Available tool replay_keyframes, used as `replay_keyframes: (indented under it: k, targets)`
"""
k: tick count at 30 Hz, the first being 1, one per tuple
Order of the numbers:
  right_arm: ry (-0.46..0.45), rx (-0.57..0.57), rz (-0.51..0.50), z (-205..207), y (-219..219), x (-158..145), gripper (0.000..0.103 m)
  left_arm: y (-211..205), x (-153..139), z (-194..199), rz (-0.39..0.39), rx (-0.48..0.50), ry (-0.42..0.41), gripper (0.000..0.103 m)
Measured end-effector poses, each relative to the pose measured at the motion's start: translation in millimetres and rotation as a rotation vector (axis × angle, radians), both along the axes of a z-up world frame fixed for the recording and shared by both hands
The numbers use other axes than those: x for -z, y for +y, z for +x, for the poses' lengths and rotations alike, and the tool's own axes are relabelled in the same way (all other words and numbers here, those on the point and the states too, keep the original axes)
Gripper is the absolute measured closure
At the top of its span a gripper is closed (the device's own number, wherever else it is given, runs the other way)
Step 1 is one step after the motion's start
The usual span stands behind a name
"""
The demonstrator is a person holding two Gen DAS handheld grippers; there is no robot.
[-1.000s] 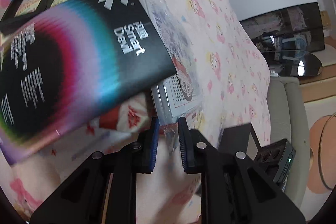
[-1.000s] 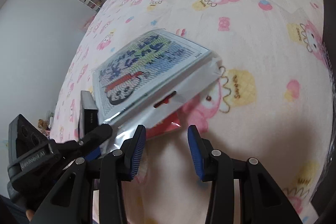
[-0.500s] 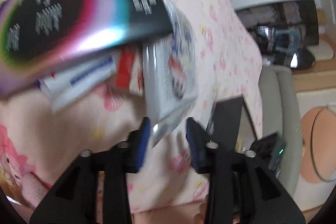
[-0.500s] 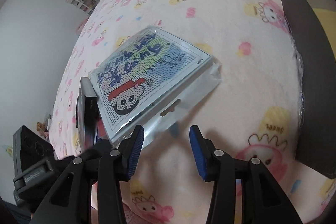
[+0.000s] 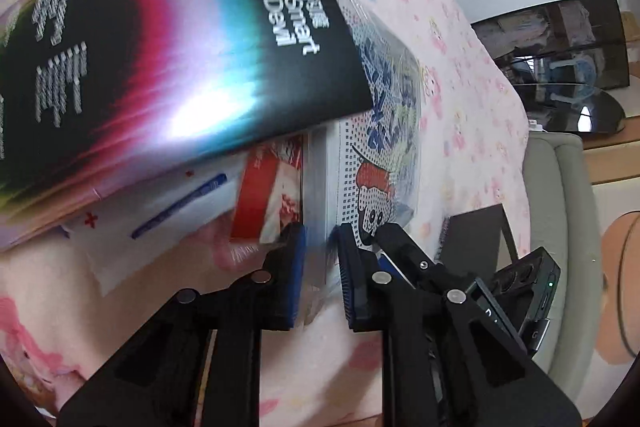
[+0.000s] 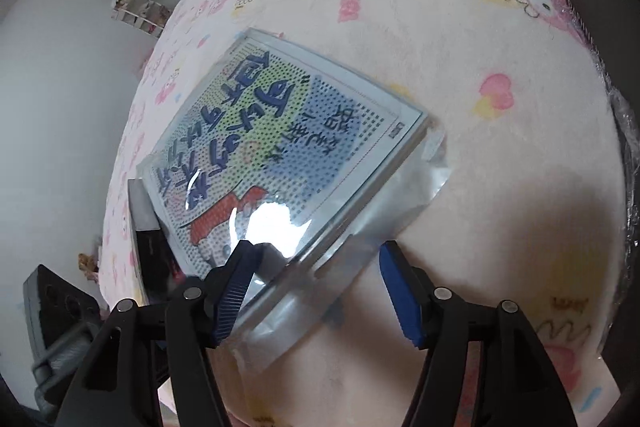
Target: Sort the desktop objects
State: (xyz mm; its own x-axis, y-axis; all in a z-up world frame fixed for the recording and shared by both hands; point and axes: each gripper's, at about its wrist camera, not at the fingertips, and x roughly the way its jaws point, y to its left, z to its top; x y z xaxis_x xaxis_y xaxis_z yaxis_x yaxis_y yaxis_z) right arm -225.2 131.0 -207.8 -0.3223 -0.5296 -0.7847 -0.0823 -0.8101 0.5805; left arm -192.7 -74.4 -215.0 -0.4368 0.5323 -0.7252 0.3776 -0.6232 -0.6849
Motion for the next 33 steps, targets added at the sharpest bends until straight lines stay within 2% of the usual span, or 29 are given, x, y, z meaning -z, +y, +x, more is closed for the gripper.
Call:
replay_keyframes:
  k: [4, 7, 10, 12, 13, 14, 16, 17, 19, 21, 22, 24, 27, 30, 33]
  targets:
    - [-0.003, -0.016, 0.0, 12.6, -1.3, -5.9, 0.042, 15.6, 0.2, 5.4, -0.003, 0.057, -0.012, 0.089]
    - [-0.006, -0.029, 0.005, 27.5, 0.4, -11.5, 0.042, 28.6, 2.9, 12.1, 0.032, 0.123, -0.041, 0.097]
    - [-0.003, -0.022, 0.042, 38.8, 7.1, -17.0, 0.042, 38.1, 4.3, 20.3, 0.061, 0.191, -0.072, 0.097]
    - [0.001, -0.019, 0.073, 43.7, 12.1, -20.1, 0.042, 35.9, 3.2, 23.0, 0.079, 0.184, -0.072, 0.093]
    - [0.003, -0.014, 0.089, 44.1, 14.8, -20.9, 0.042, 32.0, 2.2, 22.4, 0.072, 0.164, -0.065, 0.084]
    - [0.004, -0.009, 0.103, 44.0, 17.3, -21.7, 0.042, 28.1, 1.2, 21.8, 0.065, 0.143, -0.059, 0.068]
    - [0.001, 0.001, 0.105, 41.0, 20.7, -20.7, 0.042, 23.1, 1.8, 19.7, 0.062, 0.105, -0.048, 0.052]
    - [-0.002, 0.004, 0.102, 39.7, 22.1, -19.1, 0.042, 22.1, 3.6, 18.0, 0.066, 0.091, -0.045, 0.052]
    - [-0.01, 0.003, 0.102, 38.8, 21.6, -13.3, 0.042, 27.8, 11.7, 12.1, 0.081, 0.101, -0.049, 0.052]
    - [-0.005, 0.0, 0.106, 40.6, 20.8, -10.6, 0.042, 36.1, 16.1, 8.0, 0.066, 0.14, -0.048, 0.071]
    - [0.001, -0.001, 0.107, 41.3, 21.1, -11.0, 0.042, 39.1, 16.8, 6.4, 0.054, 0.156, -0.045, 0.074]
    - [0.007, -0.002, 0.105, 44.3, 23.3, -12.6, 0.042, 42.3, 11.6, 7.0, 0.024, 0.161, -0.029, 0.075]
    - [0.012, 0.002, 0.093, 51.2, 27.9, -16.7, 0.042, 46.4, 6.0, 14.1, 0.045, 0.176, -0.021, 0.078]
    - [0.021, 0.006, 0.102, 62.1, 33.2, -21.6, 0.042, 52.7, 9.0, 27.7, 0.063, 0.222, -0.045, 0.079]
    - [0.019, 0.012, 0.119, 74.2, 42.9, -22.6, 0.042, 67.1, 14.5, 46.0, 0.029, 0.279, -0.09, 0.081]
